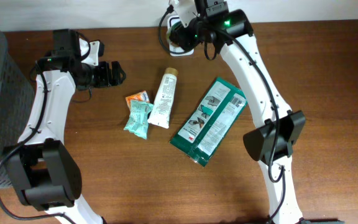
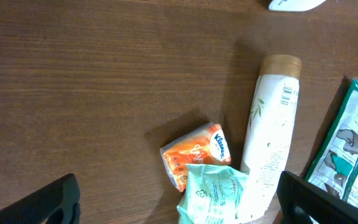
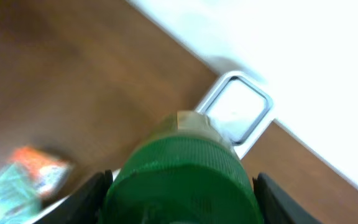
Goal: Scan the item barcode
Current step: 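Carry the jar up past the scanner toward the right side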
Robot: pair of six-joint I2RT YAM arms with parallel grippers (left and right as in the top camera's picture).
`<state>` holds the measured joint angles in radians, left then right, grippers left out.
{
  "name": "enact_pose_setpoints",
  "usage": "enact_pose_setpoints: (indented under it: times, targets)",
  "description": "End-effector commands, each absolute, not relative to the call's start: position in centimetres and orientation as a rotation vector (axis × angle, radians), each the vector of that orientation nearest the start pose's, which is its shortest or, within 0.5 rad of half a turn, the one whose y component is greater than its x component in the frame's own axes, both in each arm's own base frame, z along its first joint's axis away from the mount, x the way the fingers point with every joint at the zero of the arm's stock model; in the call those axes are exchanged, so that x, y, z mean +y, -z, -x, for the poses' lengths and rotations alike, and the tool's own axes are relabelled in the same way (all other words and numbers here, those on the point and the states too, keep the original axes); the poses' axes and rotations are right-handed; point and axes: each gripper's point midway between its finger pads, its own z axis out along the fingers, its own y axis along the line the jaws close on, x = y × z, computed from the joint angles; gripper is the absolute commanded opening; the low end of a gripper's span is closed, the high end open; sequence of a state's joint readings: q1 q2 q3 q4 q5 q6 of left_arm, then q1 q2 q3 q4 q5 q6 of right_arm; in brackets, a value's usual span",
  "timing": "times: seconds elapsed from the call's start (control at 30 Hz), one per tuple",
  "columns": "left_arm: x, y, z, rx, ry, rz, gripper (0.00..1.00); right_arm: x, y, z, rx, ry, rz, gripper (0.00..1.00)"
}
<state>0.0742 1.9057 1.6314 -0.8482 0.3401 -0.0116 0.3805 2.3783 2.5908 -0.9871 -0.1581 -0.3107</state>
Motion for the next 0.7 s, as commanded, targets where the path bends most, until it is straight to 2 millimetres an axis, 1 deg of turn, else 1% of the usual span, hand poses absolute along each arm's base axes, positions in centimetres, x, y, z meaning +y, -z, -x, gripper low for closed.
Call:
enact_pose_setpoints:
  times: [0.0,0.03,0.07,0.17,0.2,0.23,0.3,0.4,0.47,0.5,0.57,0.67]
  targets:
    - [-2.1,-14.4,-46.9,2.644,0.433,0.006,0.99,23.7,-23.2,-58.6,2.058,0.029,0.949,0.43]
    - [-2.1,-14.4,-46.9,2.644,0.433,0.006,0.99,24.0,-22.6,-59.7,1.975,0.089,1.023,0.4]
    - [-2.1,-14.4,-46.9,2.644,0.433,0.006,0.99,24.1,-22.5,-60.1,1.949,0.107,1.043,0.39]
    - [-2.1,-14.4,-46.9,2.644,0.433,0.006,0.99,24.9,-21.5,-61.7,1.776,0.227,1.184,0.39]
    - [-2.1,-14.4,-46.9,2.644,0.433,0.006,0.99,25.1,-21.2,-62.3,1.676,0.307,1.272,0.38]
    - [-2.1,-14.4,-46.9,2.644,0.433,0.006,0.99,25.2,-20.9,-62.6,1.611,0.363,1.331,0.38]
    - [-2.1,-14.4,-46.9,2.644,0.433,0.006,0.99,25.2,-20.9,-63.1,1.526,0.448,1.391,0.36]
    - [-2.1,-14.4,-46.9,2.644,0.433,0.006,0.99,25.2,-21.6,-64.1,1.453,0.517,1.385,0.35]
    - [-2.1,-14.4,-46.9,2.644,0.433,0.006,0.99,25.5,-22.0,-64.9,1.415,0.535,1.349,0.36]
    - [-2.1,-14.4,-46.9,2.644,0.433,0.006,0.99,25.7,-21.9,-65.3,1.39,0.549,1.34,0.36]
    - [-2.1,-14.4,-46.9,2.644,0.433,0.006,0.99,25.9,-20.5,-65.8,1.32,0.623,1.428,0.35]
    - [-2.1,-14.4,-46.9,2.644,0.433,0.006,0.99,25.9,-19.5,-66.0,1.325,0.624,1.439,0.34]
